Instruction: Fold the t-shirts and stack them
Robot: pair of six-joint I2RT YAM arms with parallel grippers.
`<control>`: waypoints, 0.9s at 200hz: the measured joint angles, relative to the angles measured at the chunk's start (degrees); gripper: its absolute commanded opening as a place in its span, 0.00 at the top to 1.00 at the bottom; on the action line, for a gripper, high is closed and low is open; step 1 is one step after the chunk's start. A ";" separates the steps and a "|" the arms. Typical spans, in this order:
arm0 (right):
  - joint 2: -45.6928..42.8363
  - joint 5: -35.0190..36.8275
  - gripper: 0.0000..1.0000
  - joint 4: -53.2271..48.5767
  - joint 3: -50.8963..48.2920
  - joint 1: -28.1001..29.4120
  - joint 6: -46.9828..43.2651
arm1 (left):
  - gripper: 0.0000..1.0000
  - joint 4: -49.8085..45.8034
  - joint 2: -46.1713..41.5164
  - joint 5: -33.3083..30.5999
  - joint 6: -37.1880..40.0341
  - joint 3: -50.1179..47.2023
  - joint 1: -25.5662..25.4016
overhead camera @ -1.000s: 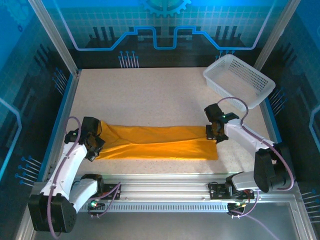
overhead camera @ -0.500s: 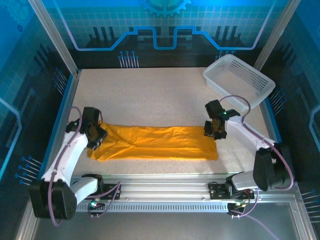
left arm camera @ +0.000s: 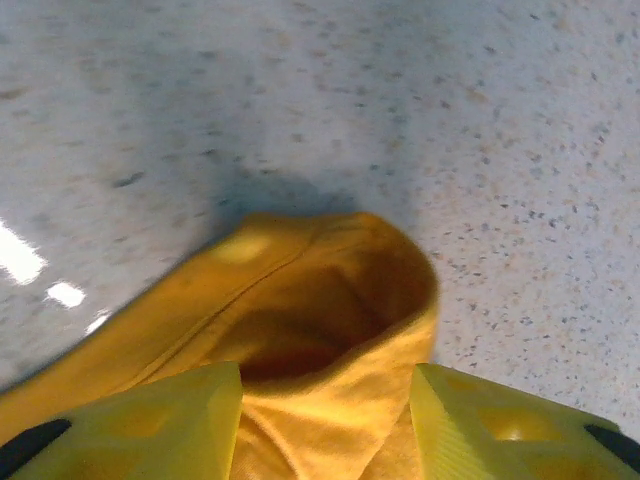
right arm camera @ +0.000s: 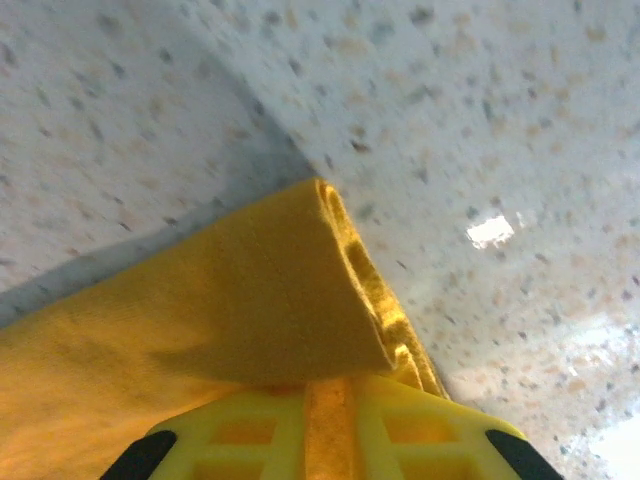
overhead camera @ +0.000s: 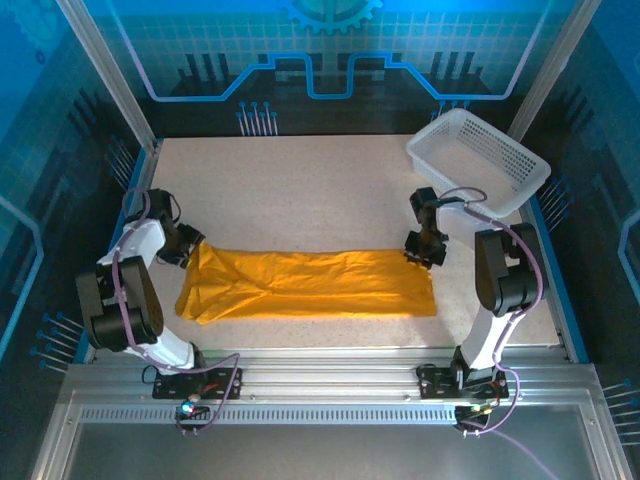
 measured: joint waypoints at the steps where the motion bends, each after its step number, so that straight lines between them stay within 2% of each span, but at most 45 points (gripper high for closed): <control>1: 0.02 0.00 0.83 0.00 0.07 0.00 0.02 | 0.49 0.13 0.04 0.04 0.09 0.00 0.00; 41: 0.68 -0.42 0.83 -0.33 0.50 0.00 0.02 | 0.59 5.11 1.05 3.32 5.09 -0.17 0.00; 82: 1.60 -0.37 0.83 -1.70 1.90 0.00 0.04 | 0.79 5.27 4.02 3.06 8.61 -0.48 0.00; 108: 2.38 0.39 0.83 -2.71 3.28 0.00 0.07 | 1.00 4.68 5.25 1.09 10.16 -0.39 0.07; 138: 3.96 1.09 0.87 -3.91 5.70 0.00 0.04 | 1.00 3.61 5.70 -1.40 10.36 0.66 0.90; 180: 9.22 0.96 0.92 -5.75 12.50 -0.02 0.24 | 1.00 4.02 9.99 -0.96 9.51 6.16 1.55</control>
